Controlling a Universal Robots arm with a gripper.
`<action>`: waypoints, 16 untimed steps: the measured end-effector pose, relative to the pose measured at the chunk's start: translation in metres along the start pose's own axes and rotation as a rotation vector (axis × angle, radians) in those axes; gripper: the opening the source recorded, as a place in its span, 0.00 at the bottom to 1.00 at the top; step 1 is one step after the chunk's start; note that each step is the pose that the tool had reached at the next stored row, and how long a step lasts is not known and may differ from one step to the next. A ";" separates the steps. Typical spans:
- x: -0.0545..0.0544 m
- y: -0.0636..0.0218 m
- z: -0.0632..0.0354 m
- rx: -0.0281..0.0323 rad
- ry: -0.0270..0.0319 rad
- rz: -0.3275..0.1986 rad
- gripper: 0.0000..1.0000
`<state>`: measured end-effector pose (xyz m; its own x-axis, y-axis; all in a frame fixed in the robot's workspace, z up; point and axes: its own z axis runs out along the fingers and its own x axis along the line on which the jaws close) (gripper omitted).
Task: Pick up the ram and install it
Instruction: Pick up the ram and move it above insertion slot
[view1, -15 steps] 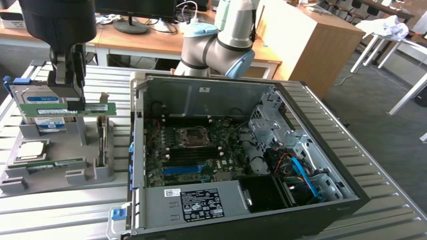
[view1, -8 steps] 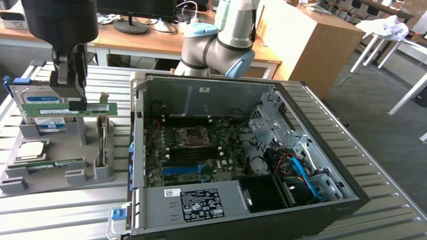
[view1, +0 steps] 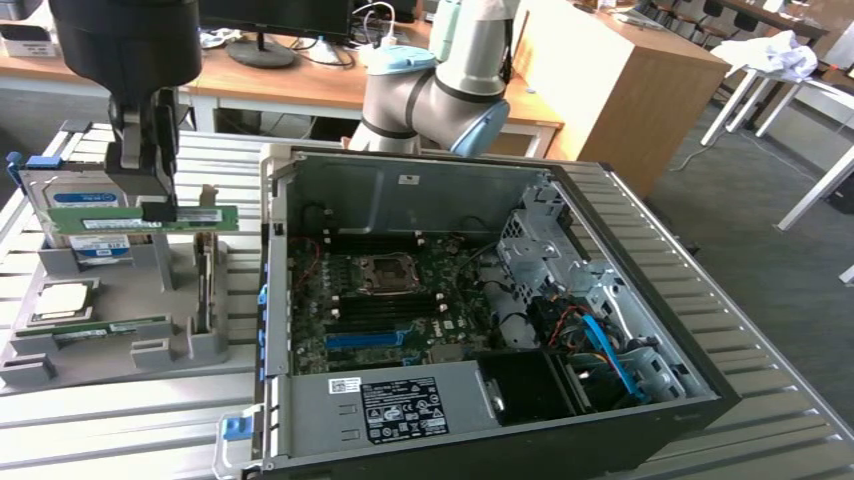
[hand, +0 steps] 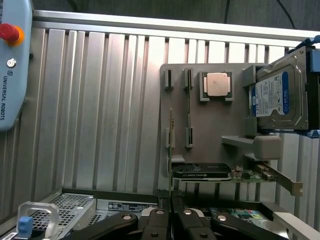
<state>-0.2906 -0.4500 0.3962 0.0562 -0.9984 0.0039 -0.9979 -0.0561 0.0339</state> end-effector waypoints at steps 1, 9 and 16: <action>0.000 -0.0003 0.0000 0.0001 0.0001 0.000 0.13; 0.000 -0.0032 -0.0001 0.0000 0.0013 0.000 0.13; 0.000 -0.0057 -0.0002 -0.0001 0.0023 0.000 0.13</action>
<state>-0.2848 -0.4500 0.3962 0.0563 -0.9984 0.0062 -0.9979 -0.0560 0.0340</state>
